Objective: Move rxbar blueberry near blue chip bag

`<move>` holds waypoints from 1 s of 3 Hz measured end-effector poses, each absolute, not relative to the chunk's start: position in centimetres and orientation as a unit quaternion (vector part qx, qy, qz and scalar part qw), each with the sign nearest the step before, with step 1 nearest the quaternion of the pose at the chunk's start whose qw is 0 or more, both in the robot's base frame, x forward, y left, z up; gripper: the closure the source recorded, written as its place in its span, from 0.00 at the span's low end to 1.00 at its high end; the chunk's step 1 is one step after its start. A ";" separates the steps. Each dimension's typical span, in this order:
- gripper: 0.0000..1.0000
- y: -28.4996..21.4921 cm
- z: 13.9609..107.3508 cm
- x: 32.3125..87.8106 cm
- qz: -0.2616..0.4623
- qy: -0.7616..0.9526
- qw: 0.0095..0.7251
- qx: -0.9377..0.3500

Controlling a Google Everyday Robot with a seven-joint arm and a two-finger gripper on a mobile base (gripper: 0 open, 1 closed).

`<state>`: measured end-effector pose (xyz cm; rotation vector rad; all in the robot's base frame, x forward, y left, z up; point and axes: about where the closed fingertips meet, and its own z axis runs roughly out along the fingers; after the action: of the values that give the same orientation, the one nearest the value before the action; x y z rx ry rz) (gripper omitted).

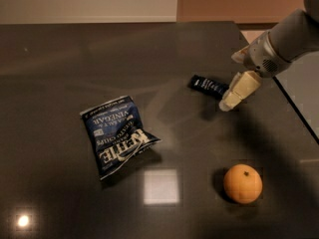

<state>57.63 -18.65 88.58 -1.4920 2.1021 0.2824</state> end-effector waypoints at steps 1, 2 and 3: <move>0.00 -17.9 86.0 59.6 0.121 0.786 0.262 -0.547; 0.00 -17.4 84.4 60.8 0.130 0.790 0.256 -0.542; 0.04 -16.7 83.2 61.9 0.137 0.792 0.252 -0.540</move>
Offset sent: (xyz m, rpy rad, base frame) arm 0.0543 0.0242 -0.0635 0.0411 0.0865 -0.0205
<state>61.86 -16.68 83.21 -1.4686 2.1533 0.3728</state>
